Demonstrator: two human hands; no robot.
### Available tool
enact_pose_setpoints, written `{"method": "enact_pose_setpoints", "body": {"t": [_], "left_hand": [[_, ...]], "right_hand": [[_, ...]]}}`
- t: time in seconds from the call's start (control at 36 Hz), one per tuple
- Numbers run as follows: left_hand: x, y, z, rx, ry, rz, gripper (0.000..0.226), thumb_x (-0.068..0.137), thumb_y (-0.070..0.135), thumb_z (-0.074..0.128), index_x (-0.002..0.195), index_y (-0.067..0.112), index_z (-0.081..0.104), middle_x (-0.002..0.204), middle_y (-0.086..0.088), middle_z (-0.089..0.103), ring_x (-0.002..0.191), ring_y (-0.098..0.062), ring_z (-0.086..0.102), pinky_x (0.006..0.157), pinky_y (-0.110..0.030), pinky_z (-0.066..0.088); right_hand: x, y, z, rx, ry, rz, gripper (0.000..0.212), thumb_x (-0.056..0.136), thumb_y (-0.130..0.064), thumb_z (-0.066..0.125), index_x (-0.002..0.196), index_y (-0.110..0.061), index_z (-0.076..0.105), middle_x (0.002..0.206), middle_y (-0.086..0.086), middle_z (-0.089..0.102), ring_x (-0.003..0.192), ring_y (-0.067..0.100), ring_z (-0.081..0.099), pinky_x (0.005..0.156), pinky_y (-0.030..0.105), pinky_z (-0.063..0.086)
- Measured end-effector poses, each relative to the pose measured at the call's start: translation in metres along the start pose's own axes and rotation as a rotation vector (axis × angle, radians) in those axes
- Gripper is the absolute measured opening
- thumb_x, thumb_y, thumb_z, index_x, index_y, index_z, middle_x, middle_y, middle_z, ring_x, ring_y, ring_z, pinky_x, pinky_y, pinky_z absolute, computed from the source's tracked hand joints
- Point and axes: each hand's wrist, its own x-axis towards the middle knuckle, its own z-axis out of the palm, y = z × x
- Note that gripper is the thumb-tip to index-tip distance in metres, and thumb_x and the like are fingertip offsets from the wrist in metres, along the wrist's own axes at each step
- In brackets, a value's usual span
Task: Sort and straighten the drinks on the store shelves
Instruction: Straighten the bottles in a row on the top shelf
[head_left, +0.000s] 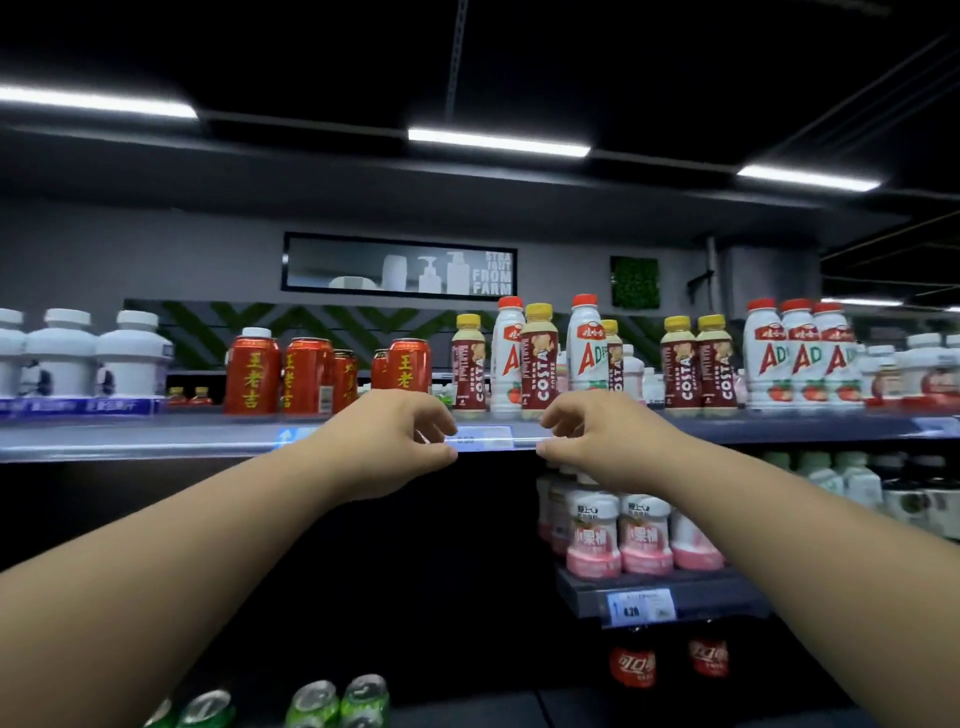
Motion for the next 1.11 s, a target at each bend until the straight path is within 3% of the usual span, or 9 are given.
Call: {"method": "enact_pose_setpoints", "body": {"t": [0.17,0.33,0.58,0.69,0.89,1.11], "left_hand": [[0.049,0.004,0.027,-0.019,0.018,0.114,0.024,0.09,0.035,0.069,0.113,0.027,0.069,0.099,0.012,0.069,0.091,-0.001,0.066,0.087,-0.028,0.057],[0.097,0.014,0.068,-0.018,0.014,0.238,0.027,0.088,0.041,0.07,0.112,0.03,0.069,0.099,0.015,0.069,0.09,0.003,0.065,0.086,-0.026,0.056],[0.158,0.055,0.123,-0.05,0.095,0.344,0.022,0.086,0.037,0.071,0.107,0.031,0.069,0.097,0.014,0.07,0.088,0.005,0.064,0.082,-0.022,0.053],[0.187,0.084,0.151,-0.056,0.147,0.35,0.026,0.086,0.036,0.071,0.111,0.029,0.069,0.102,0.013,0.07,0.092,0.001,0.064,0.086,-0.029,0.056],[0.236,0.139,0.198,-0.032,0.192,0.3,0.02,0.087,0.032,0.07,0.107,0.033,0.065,0.102,0.012,0.068,0.092,-0.001,0.063,0.085,-0.028,0.056],[0.27,0.169,0.224,0.001,0.291,0.174,0.029,0.088,0.031,0.07,0.117,0.032,0.065,0.106,0.015,0.063,0.095,-0.002,0.061,0.085,-0.026,0.052]], "right_hand": [[0.011,0.034,0.0,-0.009,0.104,0.132,0.024,0.089,-0.043,0.071,0.106,-0.028,0.065,0.098,-0.013,0.065,0.092,0.012,0.065,0.086,0.038,0.057],[0.007,0.074,-0.007,-0.021,0.154,0.257,0.033,0.091,-0.041,0.069,0.119,-0.023,0.064,0.106,-0.008,0.064,0.097,0.014,0.063,0.087,0.036,0.055],[0.01,0.15,-0.046,-0.118,0.262,0.311,0.026,0.089,-0.041,0.071,0.111,-0.027,0.066,0.1,-0.012,0.065,0.094,0.012,0.063,0.086,0.035,0.054],[0.016,0.196,-0.061,-0.103,0.315,0.282,0.022,0.087,-0.043,0.074,0.102,-0.029,0.067,0.097,-0.012,0.066,0.09,0.009,0.062,0.07,0.027,0.048],[0.036,0.277,-0.087,-0.046,0.307,0.235,0.027,0.087,-0.035,0.074,0.111,-0.023,0.066,0.101,-0.007,0.067,0.096,0.015,0.063,0.088,0.034,0.052],[0.07,0.326,-0.097,0.048,0.298,0.135,0.042,0.088,-0.038,0.073,0.125,-0.026,0.057,0.109,-0.005,0.063,0.098,0.016,0.061,0.084,0.034,0.051]]}}
